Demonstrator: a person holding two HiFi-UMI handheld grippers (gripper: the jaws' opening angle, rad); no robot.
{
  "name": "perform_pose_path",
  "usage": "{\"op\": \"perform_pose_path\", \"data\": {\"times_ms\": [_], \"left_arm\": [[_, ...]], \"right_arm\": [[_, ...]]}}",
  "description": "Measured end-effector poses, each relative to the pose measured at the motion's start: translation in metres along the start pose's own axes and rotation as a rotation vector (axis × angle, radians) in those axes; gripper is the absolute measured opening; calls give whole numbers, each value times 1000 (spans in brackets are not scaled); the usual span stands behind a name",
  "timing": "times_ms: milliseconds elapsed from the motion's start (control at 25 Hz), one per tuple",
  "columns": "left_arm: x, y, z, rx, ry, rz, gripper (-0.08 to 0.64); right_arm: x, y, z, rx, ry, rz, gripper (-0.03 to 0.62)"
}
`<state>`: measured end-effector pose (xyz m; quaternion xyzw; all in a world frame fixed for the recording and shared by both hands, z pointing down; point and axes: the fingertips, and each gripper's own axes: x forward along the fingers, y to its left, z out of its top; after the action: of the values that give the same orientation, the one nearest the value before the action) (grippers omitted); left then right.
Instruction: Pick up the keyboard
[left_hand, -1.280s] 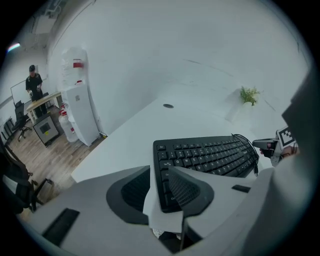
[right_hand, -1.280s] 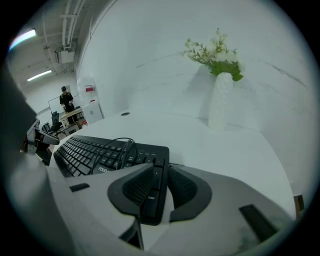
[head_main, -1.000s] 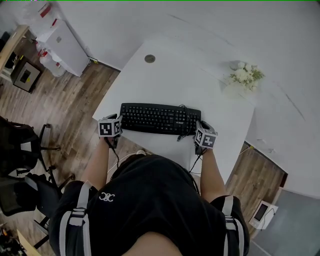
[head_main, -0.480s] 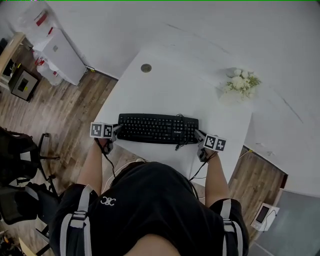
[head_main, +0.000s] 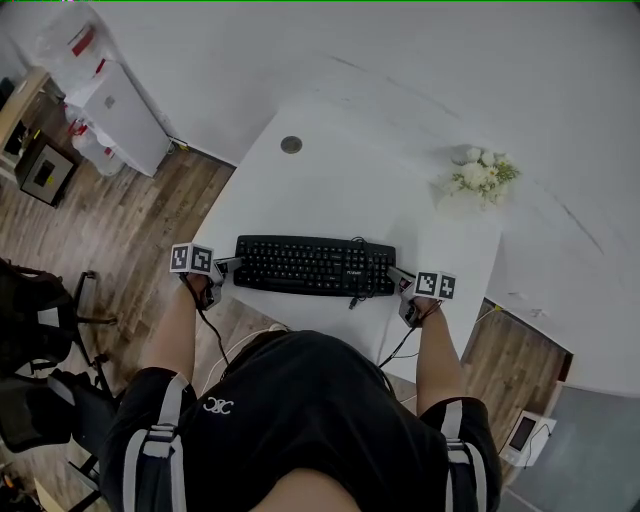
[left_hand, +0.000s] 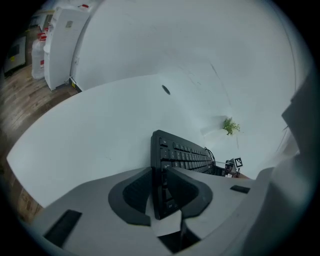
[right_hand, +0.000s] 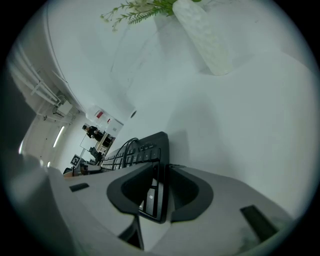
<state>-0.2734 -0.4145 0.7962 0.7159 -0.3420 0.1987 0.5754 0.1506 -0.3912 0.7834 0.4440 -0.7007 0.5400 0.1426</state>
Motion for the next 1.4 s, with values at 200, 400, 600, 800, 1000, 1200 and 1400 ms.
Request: {"op": "perform_pose_path", "data": {"times_ms": [200, 400, 600, 800, 1000, 1200, 1400], "left_arm": [[0, 0, 2, 105, 42, 63, 110], [-4, -5, 0, 133, -21, 87, 109], [-21, -16, 8, 207, -117, 89, 110], [-41, -45, 39, 317, -216, 99, 110], [-66, -80, 71, 399, -322, 87, 110], [-86, -119, 100, 479, -411, 45, 110], [-115, -168, 139, 567, -548, 3, 112]], "right_arm": [[2, 2, 1, -45, -5, -29, 106], [-10, 7, -2, -73, -95, -46, 104], [-26, 28, 9, -170, -151, -38, 104], [-41, 43, 28, -229, -219, -20, 104], [-64, 62, 61, -278, -335, -8, 104], [-109, 99, 110, -372, -530, 9, 104], [-160, 141, 162, -473, -708, 17, 104]]}}
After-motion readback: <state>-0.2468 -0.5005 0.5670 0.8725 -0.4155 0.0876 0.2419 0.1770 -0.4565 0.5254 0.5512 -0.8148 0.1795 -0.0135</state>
